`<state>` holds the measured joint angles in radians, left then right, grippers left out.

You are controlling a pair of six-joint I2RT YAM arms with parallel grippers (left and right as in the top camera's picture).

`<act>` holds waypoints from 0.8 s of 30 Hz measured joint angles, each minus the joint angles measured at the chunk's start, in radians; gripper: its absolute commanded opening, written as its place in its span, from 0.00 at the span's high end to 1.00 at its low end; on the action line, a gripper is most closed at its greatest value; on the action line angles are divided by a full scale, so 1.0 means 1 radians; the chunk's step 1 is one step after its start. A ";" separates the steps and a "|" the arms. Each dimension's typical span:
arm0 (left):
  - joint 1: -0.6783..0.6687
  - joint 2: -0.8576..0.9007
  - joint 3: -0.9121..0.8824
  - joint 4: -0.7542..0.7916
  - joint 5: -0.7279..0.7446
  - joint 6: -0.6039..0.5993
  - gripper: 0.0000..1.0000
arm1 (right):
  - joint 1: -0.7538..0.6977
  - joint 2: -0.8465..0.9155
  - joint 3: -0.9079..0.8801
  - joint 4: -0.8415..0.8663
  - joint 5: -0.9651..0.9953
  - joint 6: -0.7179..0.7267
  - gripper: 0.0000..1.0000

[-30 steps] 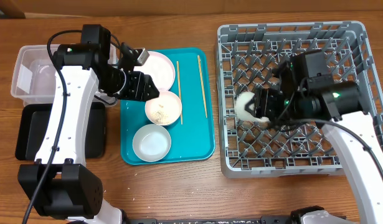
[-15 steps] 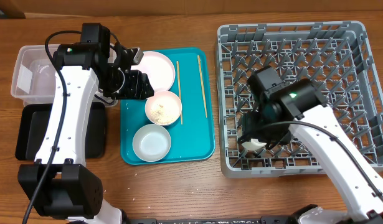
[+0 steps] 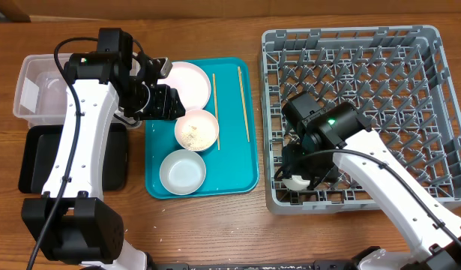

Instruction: Sort waste into correct bins and load items into the dishwasher

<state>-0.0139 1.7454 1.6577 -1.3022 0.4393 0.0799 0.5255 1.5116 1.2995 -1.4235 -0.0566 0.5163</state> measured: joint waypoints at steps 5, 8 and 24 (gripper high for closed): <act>0.000 0.000 0.000 -0.007 -0.003 0.000 0.40 | 0.000 0.001 -0.027 0.025 -0.011 0.004 0.16; 0.000 0.000 0.000 -0.006 -0.003 0.000 0.39 | 0.000 0.001 -0.029 0.026 -0.014 0.004 0.16; 0.013 0.000 0.003 0.007 -0.003 0.000 0.39 | 0.013 0.004 0.208 0.186 -0.051 -0.027 0.21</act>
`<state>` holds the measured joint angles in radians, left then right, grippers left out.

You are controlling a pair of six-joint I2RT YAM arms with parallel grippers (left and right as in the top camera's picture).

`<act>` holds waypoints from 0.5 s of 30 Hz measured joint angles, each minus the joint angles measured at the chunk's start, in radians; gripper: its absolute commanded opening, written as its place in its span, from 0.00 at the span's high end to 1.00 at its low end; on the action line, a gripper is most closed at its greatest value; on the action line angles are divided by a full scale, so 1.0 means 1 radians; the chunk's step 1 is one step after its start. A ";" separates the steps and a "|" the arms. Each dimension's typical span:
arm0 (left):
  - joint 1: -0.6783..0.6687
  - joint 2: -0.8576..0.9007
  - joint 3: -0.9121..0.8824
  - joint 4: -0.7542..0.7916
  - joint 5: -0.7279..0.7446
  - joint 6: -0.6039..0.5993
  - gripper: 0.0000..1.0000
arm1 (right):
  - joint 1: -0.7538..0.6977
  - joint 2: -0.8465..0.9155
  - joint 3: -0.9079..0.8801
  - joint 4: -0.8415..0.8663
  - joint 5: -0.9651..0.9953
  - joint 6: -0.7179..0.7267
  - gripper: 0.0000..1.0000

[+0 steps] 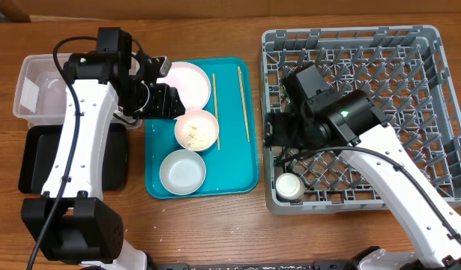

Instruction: Sort waste into correct bins and load items into the dishwasher

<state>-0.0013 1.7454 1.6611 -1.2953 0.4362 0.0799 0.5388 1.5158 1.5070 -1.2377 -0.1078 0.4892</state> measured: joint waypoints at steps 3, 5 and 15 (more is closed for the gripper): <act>0.037 0.000 0.039 -0.042 -0.001 0.000 0.37 | 0.029 0.016 -0.002 0.097 -0.019 0.007 0.25; 0.079 0.000 0.094 -0.070 -0.001 0.000 0.34 | 0.057 0.043 -0.002 0.163 -0.025 0.015 0.28; 0.257 0.000 0.239 -0.132 -0.010 0.000 0.37 | 0.157 0.280 -0.010 0.277 -0.049 0.054 0.31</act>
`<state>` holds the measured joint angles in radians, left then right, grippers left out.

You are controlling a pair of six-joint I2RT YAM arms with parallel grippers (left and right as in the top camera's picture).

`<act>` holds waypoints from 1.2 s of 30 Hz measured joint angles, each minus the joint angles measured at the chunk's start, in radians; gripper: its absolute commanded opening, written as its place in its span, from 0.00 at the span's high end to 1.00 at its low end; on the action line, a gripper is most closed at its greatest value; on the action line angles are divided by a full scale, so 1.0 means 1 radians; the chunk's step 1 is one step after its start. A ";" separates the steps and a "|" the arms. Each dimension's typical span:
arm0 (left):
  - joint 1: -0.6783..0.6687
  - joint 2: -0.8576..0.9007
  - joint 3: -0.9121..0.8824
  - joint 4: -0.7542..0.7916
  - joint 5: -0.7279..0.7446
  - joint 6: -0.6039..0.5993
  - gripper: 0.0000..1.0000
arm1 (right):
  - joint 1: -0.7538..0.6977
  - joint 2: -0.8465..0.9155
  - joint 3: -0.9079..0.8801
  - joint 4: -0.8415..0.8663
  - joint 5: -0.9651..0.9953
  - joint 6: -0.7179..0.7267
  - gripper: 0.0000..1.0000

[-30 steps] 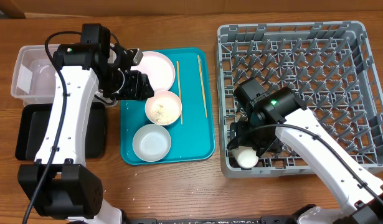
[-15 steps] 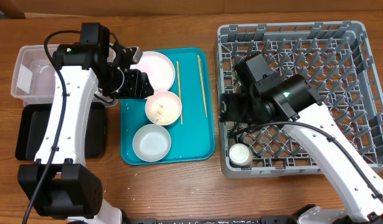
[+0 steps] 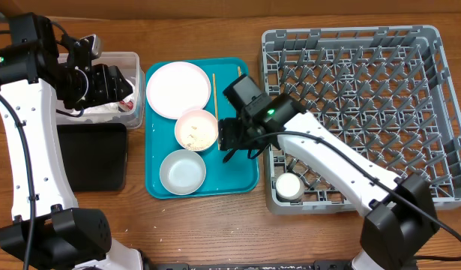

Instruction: Sort waste into correct bins and load items into the dishwasher

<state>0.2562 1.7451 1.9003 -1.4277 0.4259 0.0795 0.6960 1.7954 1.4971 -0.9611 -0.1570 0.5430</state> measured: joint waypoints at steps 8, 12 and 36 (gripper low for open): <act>-0.035 0.000 -0.011 -0.031 -0.015 0.000 0.38 | 0.014 0.006 0.002 -0.065 -0.007 0.006 0.28; -0.161 0.000 -0.081 0.013 -0.016 0.000 0.39 | -0.098 -0.016 0.043 -0.177 -0.011 0.003 0.23; -0.707 0.289 -0.393 0.364 -0.336 -0.220 0.67 | -0.493 -0.268 0.149 -0.393 0.000 -0.136 0.19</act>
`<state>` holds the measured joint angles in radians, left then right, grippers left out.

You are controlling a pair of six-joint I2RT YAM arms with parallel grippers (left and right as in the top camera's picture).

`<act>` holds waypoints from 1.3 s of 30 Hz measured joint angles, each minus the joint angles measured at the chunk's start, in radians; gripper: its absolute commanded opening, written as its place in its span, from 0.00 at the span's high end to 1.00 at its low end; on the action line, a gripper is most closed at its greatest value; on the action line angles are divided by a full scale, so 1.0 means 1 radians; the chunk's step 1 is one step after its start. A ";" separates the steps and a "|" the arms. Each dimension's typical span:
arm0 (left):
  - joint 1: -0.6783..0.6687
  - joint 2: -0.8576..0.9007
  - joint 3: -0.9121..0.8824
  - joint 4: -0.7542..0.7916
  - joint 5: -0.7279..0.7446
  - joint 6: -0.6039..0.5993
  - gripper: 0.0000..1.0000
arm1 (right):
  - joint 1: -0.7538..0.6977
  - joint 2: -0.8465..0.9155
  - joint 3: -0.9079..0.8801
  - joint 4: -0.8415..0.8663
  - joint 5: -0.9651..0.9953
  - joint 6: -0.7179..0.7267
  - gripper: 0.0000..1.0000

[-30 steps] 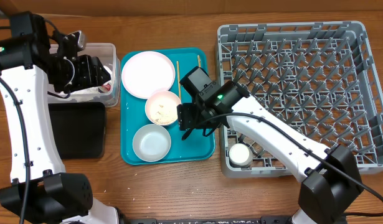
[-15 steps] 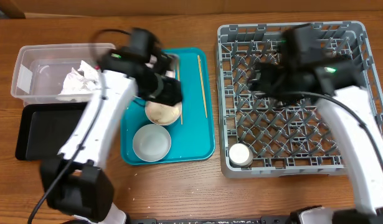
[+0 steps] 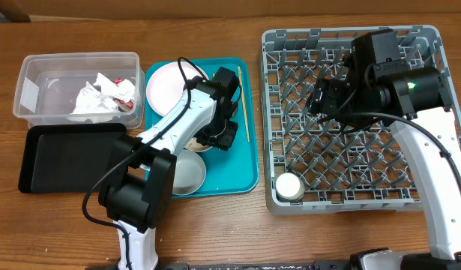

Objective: Sort waste into correct bins and load items into the dishwasher
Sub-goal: 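Grasp the pink rice bowl rim with the left gripper and lift, then carry the pink bowl left and tip the rice onto the black tray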

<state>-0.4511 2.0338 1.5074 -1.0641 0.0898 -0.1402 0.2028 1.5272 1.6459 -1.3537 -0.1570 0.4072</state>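
Note:
My left gripper [image 3: 220,135] is low over the middle of the teal tray [image 3: 249,176]. It covers most of the bowl with food crumbs [image 3: 187,146], and its jaws are hidden. A pink-white plate [image 3: 166,82] lies at the tray's back, an empty white bowl [image 3: 191,174] at its front, and one chopstick [image 3: 243,112] along its right side. Crumpled waste [image 3: 95,96] lies in the clear bin [image 3: 35,82]. My right gripper [image 3: 320,97] hangs over the grey dishwasher rack [image 3: 432,112], its fingers too dark to read. A white cup [image 3: 288,186] stands in the rack's front left corner.
A black tray [image 3: 65,161] lies in front of the clear bin at the left. The rack's tines fill the right half of the table. Bare wood runs between the teal tray and the rack and along the front edge.
My left gripper was over the clear bin and is now on the teal tray at the crumb bowl. My right gripper was over the tray's right part and is now above the rack.
At first my left gripper was beside the plate and my right one low on the white cup in the rack's corner. Then the right was raised, the cup left standing. Later the left was over the clear bin and the right over the tray. Now they have swapped sides.

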 measured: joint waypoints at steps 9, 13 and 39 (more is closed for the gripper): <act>0.000 0.001 0.001 0.017 -0.023 -0.015 0.96 | 0.000 0.000 0.000 0.000 0.000 -0.001 0.19; 0.000 0.001 0.006 0.006 -0.027 -0.015 0.96 | 0.000 0.000 0.000 0.000 0.000 -0.002 0.18; 0.306 -0.105 0.632 -0.619 0.006 0.035 0.96 | 0.000 0.000 0.000 -0.009 0.000 -0.015 0.17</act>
<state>-0.1455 1.9289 2.1399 -1.6833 0.0956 -0.1051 0.2028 1.5272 1.6455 -1.3628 -0.1574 0.3923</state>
